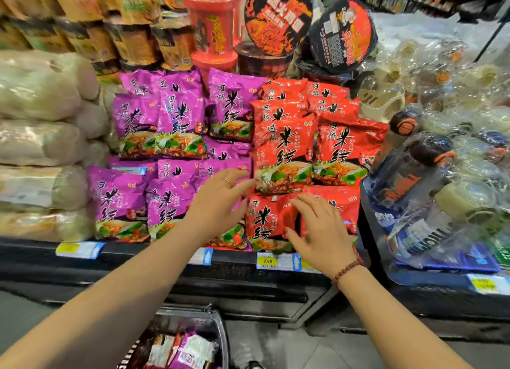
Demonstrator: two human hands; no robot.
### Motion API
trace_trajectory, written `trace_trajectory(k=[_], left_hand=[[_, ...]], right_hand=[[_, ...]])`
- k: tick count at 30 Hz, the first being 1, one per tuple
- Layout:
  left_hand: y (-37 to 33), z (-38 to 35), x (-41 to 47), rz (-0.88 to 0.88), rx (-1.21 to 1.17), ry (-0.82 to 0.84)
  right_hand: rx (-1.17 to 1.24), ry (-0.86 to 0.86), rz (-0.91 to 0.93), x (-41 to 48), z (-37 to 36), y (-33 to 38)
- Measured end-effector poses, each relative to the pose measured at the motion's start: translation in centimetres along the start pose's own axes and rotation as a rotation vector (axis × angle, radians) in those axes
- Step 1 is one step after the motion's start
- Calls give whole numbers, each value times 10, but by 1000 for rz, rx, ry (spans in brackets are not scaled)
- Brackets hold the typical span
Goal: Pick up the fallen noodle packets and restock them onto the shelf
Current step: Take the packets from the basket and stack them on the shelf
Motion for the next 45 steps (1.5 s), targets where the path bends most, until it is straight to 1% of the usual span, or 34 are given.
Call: trace_trajectory(k=[3,7,9,13,17,21,25,30,33,37,40,45], left_hand=[[31,10,-50,89,26,29],[73,30,-139,241,32,32],[97,35,-191,329,54,82],[153,33,-301,544,67,219],[191,25,-402,704,87,326],[207,4,-474,859,76,381],[214,-43,-546,1018,6,390],[218,-116,-619,1209,-32,365],[215,-170,-657,1294,-30,394],[213,-227,-683,1366,-17,367],[215,-259,-684,1349,22,300],[221,-294,-700,1421,87,272]], right_hand=[[35,61,47,6,-16,42],[124,108,128,10,-52,111],[161,160,185,11,-77,153],[205,367,251,-2,-142,227],[252,596,280,-29,-211,288],[273,771,256,-58,-262,308],[273,949,193,-97,-328,313],[270,1066,28,-145,-423,298],[276,1152,-86,-186,-481,279],[247,1236,-165,-239,-554,252],[196,1250,-219,-269,-599,231],[167,1265,-348,-315,-666,200]])
Point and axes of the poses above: each hand's wrist, its own x-axis towards the middle knuckle, its own z-axis out of the back of the hand, y = z × x, the point moved 9 cm from there along x, towards the middle knuckle, and after that the axes turned 8 degrees about z, right-handed, at the moved point
